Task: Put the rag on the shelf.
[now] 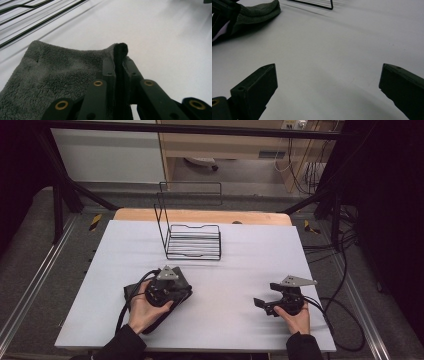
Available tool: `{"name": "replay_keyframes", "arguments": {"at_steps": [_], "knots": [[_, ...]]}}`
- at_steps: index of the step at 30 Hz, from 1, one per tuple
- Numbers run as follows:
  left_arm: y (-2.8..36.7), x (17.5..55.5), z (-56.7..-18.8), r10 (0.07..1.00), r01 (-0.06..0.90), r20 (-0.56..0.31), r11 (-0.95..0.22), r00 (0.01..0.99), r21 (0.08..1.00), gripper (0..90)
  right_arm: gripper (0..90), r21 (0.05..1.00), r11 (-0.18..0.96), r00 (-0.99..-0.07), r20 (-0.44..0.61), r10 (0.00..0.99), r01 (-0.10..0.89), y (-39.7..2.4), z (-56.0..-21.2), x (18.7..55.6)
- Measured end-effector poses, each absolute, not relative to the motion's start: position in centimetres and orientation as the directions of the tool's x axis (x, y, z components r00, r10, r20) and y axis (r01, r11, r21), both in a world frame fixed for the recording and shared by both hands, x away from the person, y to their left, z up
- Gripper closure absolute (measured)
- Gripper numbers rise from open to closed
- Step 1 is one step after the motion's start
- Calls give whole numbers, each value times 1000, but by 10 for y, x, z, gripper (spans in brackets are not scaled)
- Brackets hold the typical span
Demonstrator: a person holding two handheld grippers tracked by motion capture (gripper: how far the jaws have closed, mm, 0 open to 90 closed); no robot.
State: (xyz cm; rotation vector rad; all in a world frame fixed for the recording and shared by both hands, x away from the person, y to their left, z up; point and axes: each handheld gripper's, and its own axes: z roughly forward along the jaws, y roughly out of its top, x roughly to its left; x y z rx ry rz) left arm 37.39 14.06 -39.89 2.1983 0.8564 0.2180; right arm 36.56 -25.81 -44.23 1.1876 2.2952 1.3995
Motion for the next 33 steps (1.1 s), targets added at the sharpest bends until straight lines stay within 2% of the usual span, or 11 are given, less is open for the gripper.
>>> {"name": "replay_keyframes", "arguments": {"at_steps": [20,29,30,31,32,33], "knots": [[85,383,-403,646,535,-144,-465,750,705,811,27,816,231,-658,223,720,529,-257,-443,366],[66,390,-425,636,537,-125,-511,762,671,788,36,818,236,-658,214,722,525,-257,-444,366],[65,391,-427,631,535,-123,-519,766,667,777,37,817,237,-658,214,722,525,-257,-444,366],[64,391,-429,625,536,-128,-524,770,662,723,39,817,235,-656,215,723,527,-256,-443,365],[64,391,-429,622,533,-128,-526,773,663,723,39,817,235,-656,215,723,527,-256,-443,365],[65,391,-428,616,527,-125,-530,778,665,664,43,819,233,-656,214,724,524,-256,-443,365]]}}
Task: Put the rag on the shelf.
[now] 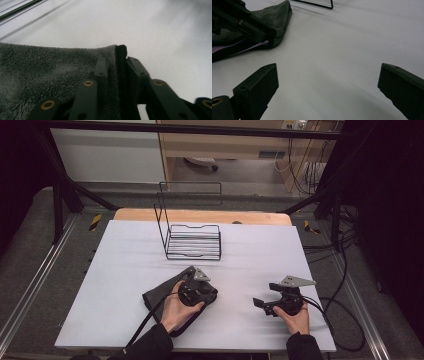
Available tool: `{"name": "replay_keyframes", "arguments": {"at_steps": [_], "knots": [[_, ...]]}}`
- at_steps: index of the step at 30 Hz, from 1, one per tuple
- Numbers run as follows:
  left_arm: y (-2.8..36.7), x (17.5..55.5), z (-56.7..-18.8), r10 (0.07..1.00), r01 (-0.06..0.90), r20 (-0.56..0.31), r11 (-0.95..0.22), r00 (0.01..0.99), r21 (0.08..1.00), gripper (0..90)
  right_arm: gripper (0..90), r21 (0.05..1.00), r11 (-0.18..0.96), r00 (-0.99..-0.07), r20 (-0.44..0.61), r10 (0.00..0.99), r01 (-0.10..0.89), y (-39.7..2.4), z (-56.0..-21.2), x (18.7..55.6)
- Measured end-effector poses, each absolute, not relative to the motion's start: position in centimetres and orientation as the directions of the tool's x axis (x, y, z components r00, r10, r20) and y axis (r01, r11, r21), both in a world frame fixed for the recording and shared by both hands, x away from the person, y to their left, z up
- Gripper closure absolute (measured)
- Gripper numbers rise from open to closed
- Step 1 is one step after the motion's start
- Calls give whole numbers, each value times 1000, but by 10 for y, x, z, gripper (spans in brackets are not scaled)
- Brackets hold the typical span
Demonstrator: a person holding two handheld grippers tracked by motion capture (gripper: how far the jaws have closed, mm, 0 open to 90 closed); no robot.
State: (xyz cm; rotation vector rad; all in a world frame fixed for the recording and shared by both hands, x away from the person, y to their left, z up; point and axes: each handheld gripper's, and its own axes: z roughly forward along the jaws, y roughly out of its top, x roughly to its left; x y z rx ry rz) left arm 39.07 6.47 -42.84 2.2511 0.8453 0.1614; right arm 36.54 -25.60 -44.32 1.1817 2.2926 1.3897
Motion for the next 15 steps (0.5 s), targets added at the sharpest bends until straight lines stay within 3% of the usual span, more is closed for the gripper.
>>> {"name": "replay_keyframes", "arguments": {"at_steps": [8,12,15], "knots": [[102,386,-398,584,472,-97,-535,806,701,414,131,825,226,-649,206,732,518,-249,-439,363],[142,387,-385,611,462,-51,-538,790,705,359,169,829,220,-642,203,739,514,-239,-434,362],[177,390,-383,648,493,-67,-505,759,708,315,192,817,232,-639,202,742,527,-221,-432,362]]}}
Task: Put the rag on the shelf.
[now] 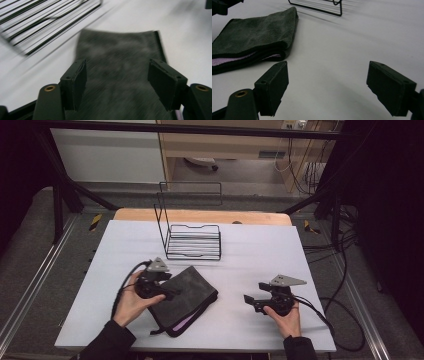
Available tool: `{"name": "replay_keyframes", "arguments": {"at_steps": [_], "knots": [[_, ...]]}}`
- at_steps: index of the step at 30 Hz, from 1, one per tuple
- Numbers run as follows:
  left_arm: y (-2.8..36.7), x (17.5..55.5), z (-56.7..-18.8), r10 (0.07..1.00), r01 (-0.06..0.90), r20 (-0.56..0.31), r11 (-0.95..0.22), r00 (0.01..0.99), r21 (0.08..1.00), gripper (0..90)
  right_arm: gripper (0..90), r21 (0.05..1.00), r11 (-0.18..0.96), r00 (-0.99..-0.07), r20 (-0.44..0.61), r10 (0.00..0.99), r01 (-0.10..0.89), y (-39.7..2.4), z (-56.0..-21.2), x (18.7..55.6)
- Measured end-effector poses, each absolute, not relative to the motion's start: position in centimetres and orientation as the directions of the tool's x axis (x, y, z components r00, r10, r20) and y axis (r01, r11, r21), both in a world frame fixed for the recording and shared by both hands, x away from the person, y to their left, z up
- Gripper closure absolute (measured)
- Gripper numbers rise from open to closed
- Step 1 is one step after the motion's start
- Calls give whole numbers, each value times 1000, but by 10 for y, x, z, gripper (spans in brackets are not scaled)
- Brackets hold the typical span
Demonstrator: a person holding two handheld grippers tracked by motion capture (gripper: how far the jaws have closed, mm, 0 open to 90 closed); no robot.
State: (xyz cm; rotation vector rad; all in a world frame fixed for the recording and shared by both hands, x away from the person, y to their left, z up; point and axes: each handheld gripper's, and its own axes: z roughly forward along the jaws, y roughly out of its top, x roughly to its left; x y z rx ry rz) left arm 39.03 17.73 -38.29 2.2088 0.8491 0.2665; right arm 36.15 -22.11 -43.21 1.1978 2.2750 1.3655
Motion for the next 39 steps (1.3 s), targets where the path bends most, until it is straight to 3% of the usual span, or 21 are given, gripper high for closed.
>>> {"name": "replay_keyframes", "arguments": {"at_steps": [4,11,18,31,39], "knots": [[214,393,-389,691,536,-94,-459,716,709,321,215,806,250,-642,197,741,536,-205,-432,361],[249,392,-419,725,616,-136,-452,675,645,432,296,792,274,-663,210,718,546,-154,-430,370],[258,389,-429,720,642,-177,-446,671,624,533,345,775,285,-658,214,722,564,-121,-435,383],[258,387,-438,713,654,-205,-438,671,617,587,458,735,303,-624,204,754,606,-110,-451,383],[252,383,-435,717,650,-181,-458,674,607,675,611,704,267,-601,277,750,658,-107,-454,381]]}}
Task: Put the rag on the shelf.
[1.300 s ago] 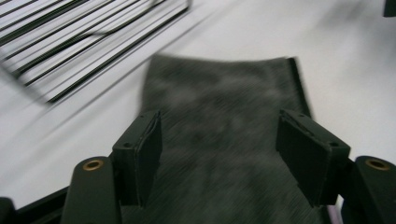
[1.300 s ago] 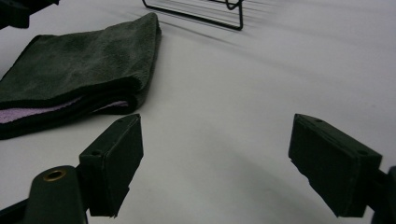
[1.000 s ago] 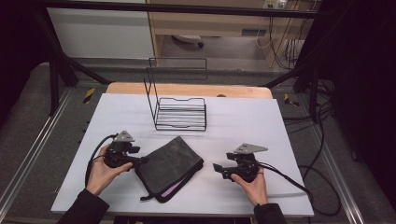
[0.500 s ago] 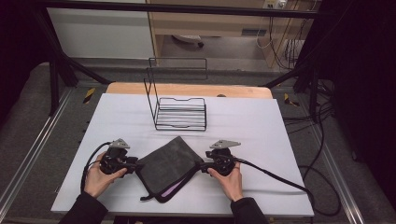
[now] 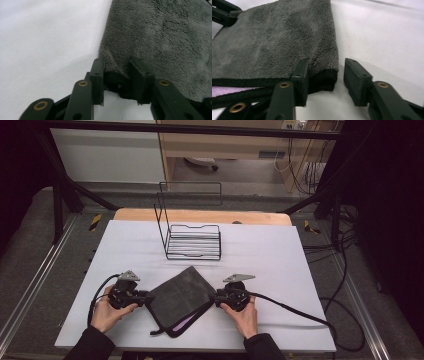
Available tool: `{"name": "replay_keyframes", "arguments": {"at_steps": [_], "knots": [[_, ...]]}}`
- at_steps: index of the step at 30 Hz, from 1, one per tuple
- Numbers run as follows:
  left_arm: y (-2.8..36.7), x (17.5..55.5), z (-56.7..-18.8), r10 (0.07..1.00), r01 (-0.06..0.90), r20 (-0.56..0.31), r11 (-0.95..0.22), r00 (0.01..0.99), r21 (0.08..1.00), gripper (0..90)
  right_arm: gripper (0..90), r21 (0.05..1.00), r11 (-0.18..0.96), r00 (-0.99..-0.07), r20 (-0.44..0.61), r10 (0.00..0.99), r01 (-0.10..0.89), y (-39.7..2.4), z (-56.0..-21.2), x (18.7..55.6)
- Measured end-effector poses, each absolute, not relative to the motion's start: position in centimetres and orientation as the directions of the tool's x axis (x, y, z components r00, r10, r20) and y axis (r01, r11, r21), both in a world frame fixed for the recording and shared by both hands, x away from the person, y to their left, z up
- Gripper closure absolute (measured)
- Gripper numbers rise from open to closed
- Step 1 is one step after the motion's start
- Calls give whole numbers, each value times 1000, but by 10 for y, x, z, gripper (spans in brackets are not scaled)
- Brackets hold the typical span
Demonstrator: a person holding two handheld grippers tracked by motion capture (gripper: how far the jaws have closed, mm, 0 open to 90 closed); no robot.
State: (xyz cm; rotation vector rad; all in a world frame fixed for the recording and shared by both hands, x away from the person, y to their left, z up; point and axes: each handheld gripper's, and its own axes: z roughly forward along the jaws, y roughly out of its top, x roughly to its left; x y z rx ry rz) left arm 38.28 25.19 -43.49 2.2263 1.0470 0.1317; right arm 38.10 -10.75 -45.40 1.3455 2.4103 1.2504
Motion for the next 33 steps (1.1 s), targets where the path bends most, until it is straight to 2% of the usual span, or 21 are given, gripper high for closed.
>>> {"name": "replay_keyframes", "arguments": {"at_steps": [2,3,4,6,10,16,24,33], "knots": [[250,382,-434,715,650,-180,-463,676,602,716,665,704,261,-605,294,740,661,-106,-455,380],[250,382,-433,712,652,-184,-467,678,598,769,716,700,262,-608,301,735,664,-107,-454,381],[249,382,-433,709,653,-190,-466,679,597,769,716,700,262,-608,301,735,664,-107,-454,381],[249,381,-432,711,657,-193,-464,676,594,804,783,703,256,-610,311,729,663,-108,-452,381],[248,378,-430,713,663,-203,-455,671,594,819,798,706,254,-613,314,725,661,-110,-448,383],[243,366,-427,686,683,-282,-422,670,596,824,805,721,250,-619,303,724,646,-120,-430,391],[225,336,-425,688,686,-296,-399,662,609,823,806,726,285,-647,279,710,626,-124,-426,413],[218,324,-425,707,690,-298,-362,642,627,819,808,744,347,-693,209,690,570,-105,-429,438]]}}
